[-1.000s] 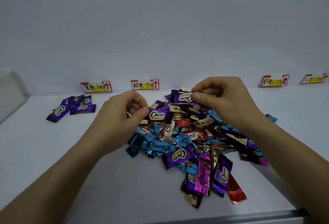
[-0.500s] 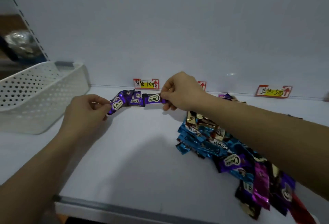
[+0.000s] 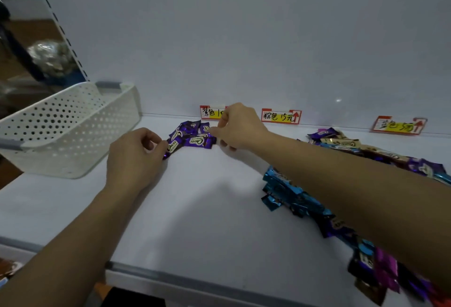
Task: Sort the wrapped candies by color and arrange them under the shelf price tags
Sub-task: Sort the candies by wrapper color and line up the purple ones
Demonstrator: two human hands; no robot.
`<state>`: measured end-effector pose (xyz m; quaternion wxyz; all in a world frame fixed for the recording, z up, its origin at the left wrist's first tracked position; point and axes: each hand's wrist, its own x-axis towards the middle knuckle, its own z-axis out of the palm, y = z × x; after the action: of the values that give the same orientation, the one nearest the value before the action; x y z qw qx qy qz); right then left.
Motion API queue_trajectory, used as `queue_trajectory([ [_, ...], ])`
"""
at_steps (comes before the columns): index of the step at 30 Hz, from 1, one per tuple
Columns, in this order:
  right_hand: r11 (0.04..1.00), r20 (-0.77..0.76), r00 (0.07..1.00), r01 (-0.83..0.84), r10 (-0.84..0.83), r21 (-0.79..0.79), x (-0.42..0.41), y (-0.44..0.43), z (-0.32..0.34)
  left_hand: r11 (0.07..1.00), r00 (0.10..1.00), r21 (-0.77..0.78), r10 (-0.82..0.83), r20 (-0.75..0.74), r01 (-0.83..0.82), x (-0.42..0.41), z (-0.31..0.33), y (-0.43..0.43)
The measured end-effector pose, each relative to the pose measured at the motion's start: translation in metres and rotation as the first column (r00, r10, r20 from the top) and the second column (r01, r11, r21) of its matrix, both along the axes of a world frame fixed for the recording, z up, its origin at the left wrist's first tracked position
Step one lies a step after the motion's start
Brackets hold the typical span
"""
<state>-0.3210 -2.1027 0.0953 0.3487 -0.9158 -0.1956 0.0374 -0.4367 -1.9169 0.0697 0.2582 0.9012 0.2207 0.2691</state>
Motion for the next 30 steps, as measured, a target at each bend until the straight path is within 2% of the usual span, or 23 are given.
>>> queue_trajectory([
  [3, 0.996, 0.114, 0.991, -0.063, 0.070, -0.064, -0.010, -0.046, 0.021, 0.974, 0.982, 0.128, -0.184, -0.035, 0.187, 0.001, 0.011, -0.014],
  [6, 0.981, 0.223, 0.965, -0.104, 0.140, -0.162, -0.020, -0.106, 0.033, 0.877, 0.918, 0.272, -0.371, -0.138, 0.395, 0.008, 0.022, -0.042],
  [11, 0.973, 0.275, 0.952, -0.073, 0.133, -0.221, -0.043, -0.194, 0.035, 0.743, 0.797, 0.289, -0.551, -0.248, 0.604, 0.021, 0.035, -0.113],
  [14, 0.974, 0.322, 0.941, -0.033, 0.107, -0.226, -0.049, -0.230, 0.028, 0.677, 0.710, 0.235, -0.609, -0.354, 0.697, 0.037, 0.035, -0.149],
  [18, 0.997, 0.399, 0.917, 0.032, -0.003, -0.067, -0.054, -0.255, 0.010, 0.687, 0.692, 0.194, -0.587, -0.420, 0.701, 0.059, 0.023, -0.181],
  [20, 0.998, 0.406, 0.914, 0.016, 0.013, -0.068, -0.055, -0.254, 0.003, 0.710, 0.716, 0.194, -0.575, -0.396, 0.677, 0.067, 0.014, -0.190],
  [24, 0.962, 0.395, 0.900, -0.086, 0.186, -0.258, -0.046, -0.237, 0.008, 0.744, 0.737, 0.167, -0.553, -0.389, 0.647, 0.077, 0.001, -0.194],
  [28, 0.830, 0.237, 0.929, -0.114, 0.284, -0.546, -0.011, -0.211, 0.015, 0.772, 0.765, 0.151, -0.543, -0.346, 0.617, 0.080, 0.000, -0.193],
  [30, 0.771, 0.148, 0.938, -0.160, 0.313, -0.616, 0.000, -0.202, 0.013, 0.796, 0.782, 0.116, -0.537, -0.316, 0.594, 0.078, 0.001, -0.190],
])
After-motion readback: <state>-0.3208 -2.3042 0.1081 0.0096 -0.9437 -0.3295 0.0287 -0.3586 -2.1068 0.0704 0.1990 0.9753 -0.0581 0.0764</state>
